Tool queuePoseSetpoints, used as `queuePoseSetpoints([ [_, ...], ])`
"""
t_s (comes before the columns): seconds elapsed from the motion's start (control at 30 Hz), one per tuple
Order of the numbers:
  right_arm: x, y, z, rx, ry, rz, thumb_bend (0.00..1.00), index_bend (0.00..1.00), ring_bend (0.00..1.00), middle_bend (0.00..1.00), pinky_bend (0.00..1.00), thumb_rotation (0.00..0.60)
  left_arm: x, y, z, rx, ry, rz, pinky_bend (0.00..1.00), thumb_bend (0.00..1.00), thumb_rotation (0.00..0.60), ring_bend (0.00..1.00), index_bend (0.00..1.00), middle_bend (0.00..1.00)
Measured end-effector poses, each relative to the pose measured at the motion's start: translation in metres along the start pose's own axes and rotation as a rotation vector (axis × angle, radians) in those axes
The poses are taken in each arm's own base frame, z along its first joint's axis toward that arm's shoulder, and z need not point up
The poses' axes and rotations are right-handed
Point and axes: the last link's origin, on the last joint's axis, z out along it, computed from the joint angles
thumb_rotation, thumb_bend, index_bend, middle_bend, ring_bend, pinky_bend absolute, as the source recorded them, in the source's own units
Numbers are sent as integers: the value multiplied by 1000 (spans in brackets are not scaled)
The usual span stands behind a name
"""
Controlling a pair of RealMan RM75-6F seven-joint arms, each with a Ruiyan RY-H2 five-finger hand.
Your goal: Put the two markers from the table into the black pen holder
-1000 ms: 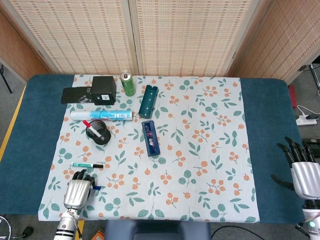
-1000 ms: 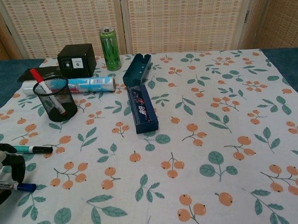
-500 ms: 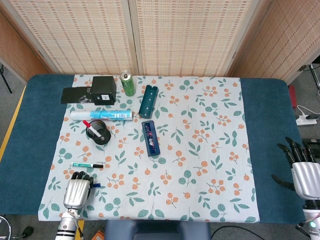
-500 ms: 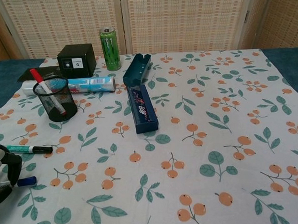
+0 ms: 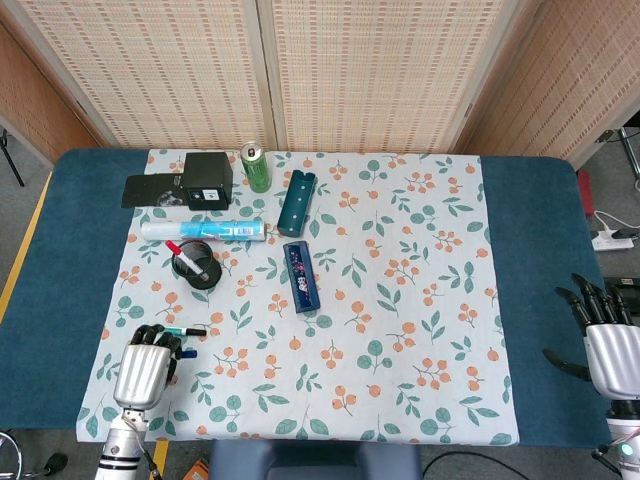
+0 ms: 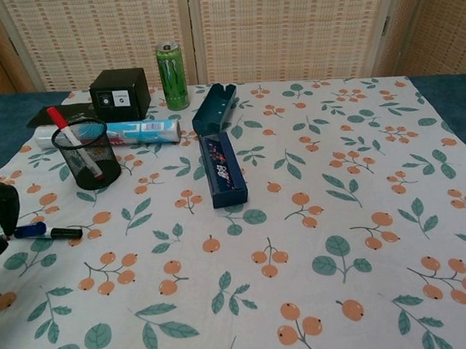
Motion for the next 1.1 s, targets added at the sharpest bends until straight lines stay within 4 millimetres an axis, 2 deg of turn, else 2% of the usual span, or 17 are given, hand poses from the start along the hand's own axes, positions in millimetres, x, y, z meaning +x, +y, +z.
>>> queuePoseSetpoints([
  [0.1,0,2,0,-4,1,7,0,197,100,36,0,600,28,-5,18,-10,47,-50,286,323,600,286,606,590],
  [0.23,1,4,1,-9,4,7,0,197,100,36,0,600,62,-9,53,-31,89,-181,302,323,600,285,612,592],
  [0.47,2,5,1,-17,10,1,0,196,100,36,0,600,89,0,113,-102,53,-509,305,323,600,286,620,601],
  [0.63,3,5,0,-24,18,-3,0,197,100,36,0,600,90,4,159,-129,-3,-683,305,323,600,285,621,602],
  [0.83,4,6,-1,-26,19,-6,0,197,100,36,0,600,82,-3,200,-109,-6,-688,305,323,600,285,622,603],
  [0.97,5,6,-1,-31,26,-7,0,201,100,36,0,600,72,-5,217,-93,-22,-690,303,322,600,285,620,601],
  [1.1,4,7,0,-34,18,-10,0,201,100,36,0,600,64,-5,220,-82,-41,-729,301,322,600,285,617,598],
])
